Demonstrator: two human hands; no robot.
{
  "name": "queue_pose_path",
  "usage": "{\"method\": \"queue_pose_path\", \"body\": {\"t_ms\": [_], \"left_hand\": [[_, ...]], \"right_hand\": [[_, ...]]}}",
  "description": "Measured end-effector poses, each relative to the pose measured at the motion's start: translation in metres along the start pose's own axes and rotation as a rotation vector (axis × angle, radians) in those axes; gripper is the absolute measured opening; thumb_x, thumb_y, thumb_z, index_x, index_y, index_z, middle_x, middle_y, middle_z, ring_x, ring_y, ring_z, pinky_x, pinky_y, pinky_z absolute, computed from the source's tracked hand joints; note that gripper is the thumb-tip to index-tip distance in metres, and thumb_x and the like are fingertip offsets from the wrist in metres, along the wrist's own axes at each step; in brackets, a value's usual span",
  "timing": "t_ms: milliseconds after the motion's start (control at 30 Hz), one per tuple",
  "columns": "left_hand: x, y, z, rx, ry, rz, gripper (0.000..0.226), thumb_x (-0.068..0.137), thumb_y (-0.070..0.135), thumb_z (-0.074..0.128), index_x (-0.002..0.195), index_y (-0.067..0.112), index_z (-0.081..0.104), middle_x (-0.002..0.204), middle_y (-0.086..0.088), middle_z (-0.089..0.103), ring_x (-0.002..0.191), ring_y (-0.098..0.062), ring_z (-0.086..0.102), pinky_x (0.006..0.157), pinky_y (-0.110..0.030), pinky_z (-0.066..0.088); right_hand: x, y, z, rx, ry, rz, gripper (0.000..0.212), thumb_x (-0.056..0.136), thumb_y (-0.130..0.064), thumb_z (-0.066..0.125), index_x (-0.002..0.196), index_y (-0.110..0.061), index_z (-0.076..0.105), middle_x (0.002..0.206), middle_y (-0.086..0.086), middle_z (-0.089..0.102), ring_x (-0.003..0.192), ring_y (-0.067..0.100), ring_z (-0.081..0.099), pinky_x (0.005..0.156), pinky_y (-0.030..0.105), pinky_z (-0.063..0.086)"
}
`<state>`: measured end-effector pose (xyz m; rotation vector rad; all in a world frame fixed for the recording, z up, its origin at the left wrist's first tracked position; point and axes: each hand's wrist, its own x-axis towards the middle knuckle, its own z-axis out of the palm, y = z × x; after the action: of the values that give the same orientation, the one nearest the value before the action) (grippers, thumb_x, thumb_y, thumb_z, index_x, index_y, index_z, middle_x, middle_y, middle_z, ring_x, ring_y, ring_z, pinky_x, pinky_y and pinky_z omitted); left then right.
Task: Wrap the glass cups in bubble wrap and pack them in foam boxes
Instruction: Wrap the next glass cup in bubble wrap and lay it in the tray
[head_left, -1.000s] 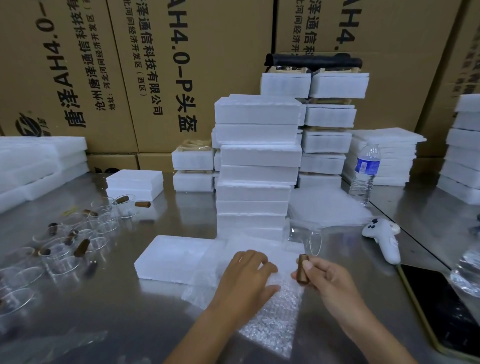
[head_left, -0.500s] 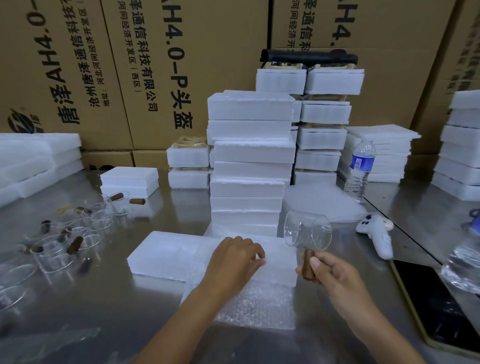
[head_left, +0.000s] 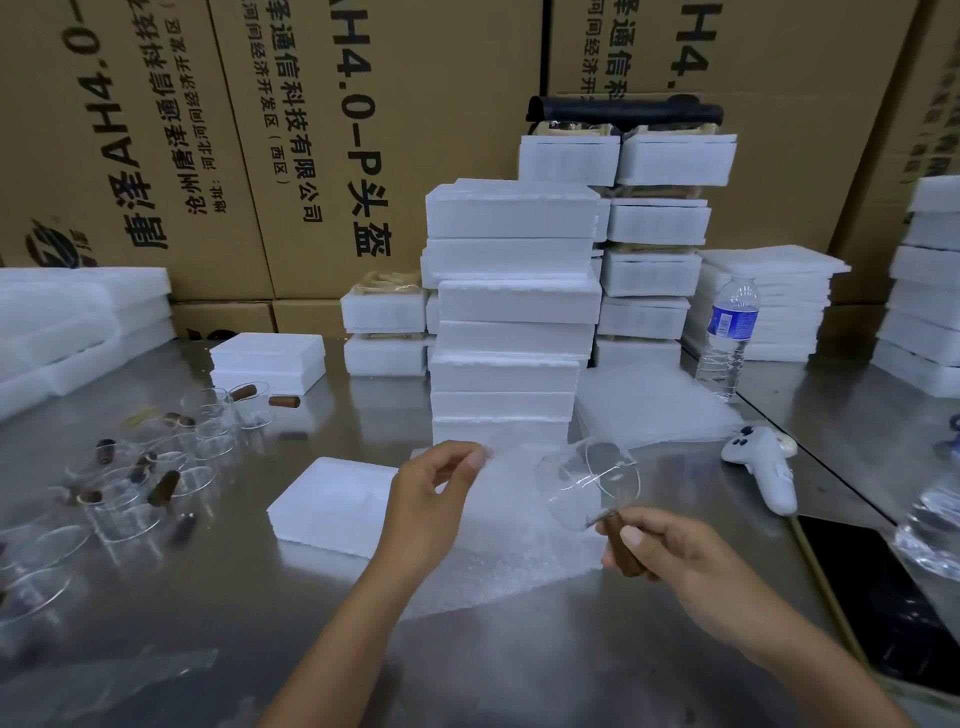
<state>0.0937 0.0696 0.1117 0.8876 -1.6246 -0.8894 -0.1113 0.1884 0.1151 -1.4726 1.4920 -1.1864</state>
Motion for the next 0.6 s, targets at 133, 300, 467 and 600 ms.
{"method": "queue_pose_path", "body": {"t_ms": [133,300,467,600], "left_hand": [[0.0,0.005,-0.007,-0.057,-0.014,0.015,0.025,0.095,0.014,0.055,0.081,0.031,0.067,0.083,0.03,0.067,0.083,0.012,0.059,0.073,-0.002,0.04],[-0.002,0.008,-0.014,-0.076,-0.069,0.016,0.024,0.093,0.016,0.058,0.081,0.034,0.068,0.086,0.026,0.068,0.086,0.008,0.061,0.077,-0.006,0.043],[-0.003,0.013,-0.011,-0.077,-0.082,0.012,0.015,0.088,0.024,0.064,0.079,0.034,0.068,0.09,0.021,0.068,0.09,0.0,0.062,0.086,-0.018,0.046],[-0.006,0.02,-0.005,-0.042,-0.051,0.079,0.017,0.088,0.023,0.065,0.079,0.038,0.066,0.094,0.022,0.064,0.096,0.001,0.059,0.086,-0.008,0.041]], "right_hand": [[0.005,0.002,0.002,-0.098,0.046,-0.012,0.019,0.095,-0.005,0.047,0.094,-0.004,0.066,0.066,-0.007,0.063,0.059,-0.007,0.053,0.06,0.005,0.038],[0.008,-0.006,0.004,-0.366,0.162,-0.098,0.017,0.094,-0.009,0.05,0.089,-0.012,0.066,0.072,0.003,0.066,0.065,0.004,0.058,0.063,0.017,0.043],[0.012,-0.021,0.003,-0.813,0.173,-0.199,0.019,0.097,-0.023,0.046,0.102,-0.019,0.063,0.095,-0.005,0.066,0.092,0.016,0.056,0.075,0.034,0.045],[0.02,-0.035,0.006,-0.912,0.132,-0.216,0.024,0.098,-0.029,0.041,0.108,-0.024,0.062,0.104,-0.012,0.062,0.102,0.012,0.05,0.082,0.03,0.043]]}}
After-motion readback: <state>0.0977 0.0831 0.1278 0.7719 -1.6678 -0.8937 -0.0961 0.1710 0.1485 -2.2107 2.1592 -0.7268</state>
